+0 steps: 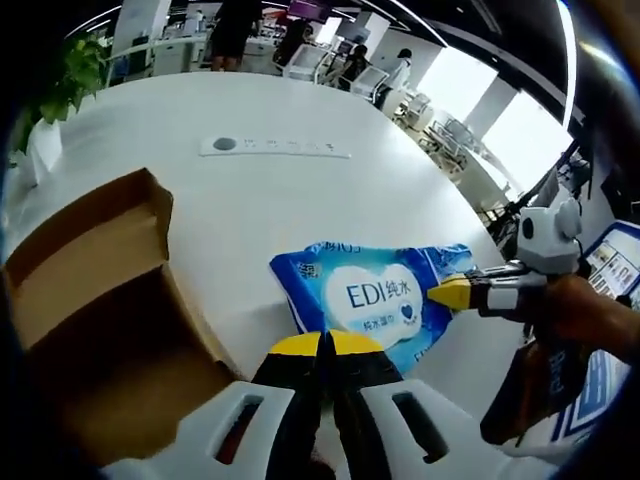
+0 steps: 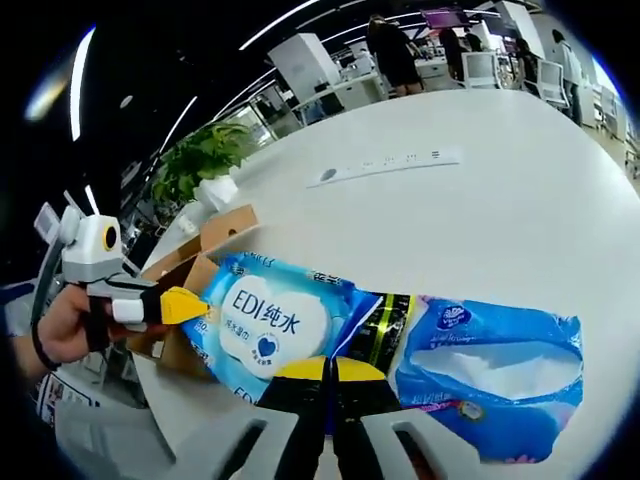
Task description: Operate the shoe box by opening the lid, removing the specified soft item, and placing it in the target area until the item is outside and the box remains undamaged.
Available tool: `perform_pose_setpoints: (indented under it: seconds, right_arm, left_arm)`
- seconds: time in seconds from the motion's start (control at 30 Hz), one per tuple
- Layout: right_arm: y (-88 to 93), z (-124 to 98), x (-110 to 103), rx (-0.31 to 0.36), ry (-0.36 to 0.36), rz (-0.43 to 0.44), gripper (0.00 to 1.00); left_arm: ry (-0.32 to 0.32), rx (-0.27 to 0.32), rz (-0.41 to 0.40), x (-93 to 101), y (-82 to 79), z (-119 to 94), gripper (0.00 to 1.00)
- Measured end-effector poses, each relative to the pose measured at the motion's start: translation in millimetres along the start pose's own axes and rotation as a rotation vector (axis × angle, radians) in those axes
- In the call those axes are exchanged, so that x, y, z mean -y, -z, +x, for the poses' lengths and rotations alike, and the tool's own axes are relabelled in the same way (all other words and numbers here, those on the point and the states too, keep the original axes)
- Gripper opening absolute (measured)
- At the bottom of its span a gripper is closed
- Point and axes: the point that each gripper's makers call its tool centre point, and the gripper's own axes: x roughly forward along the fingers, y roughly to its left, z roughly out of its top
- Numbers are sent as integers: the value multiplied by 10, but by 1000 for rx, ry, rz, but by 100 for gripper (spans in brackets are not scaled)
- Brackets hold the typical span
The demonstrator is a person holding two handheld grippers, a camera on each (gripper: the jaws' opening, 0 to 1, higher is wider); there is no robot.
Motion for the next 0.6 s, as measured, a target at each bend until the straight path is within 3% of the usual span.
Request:
perform_pose_setpoints:
  seconds: [0.6]
  right_arm:
    - [4,80,121,-20,21,17,0]
  left_arm:
    - [-28,-33,19,-44,-13,172,0]
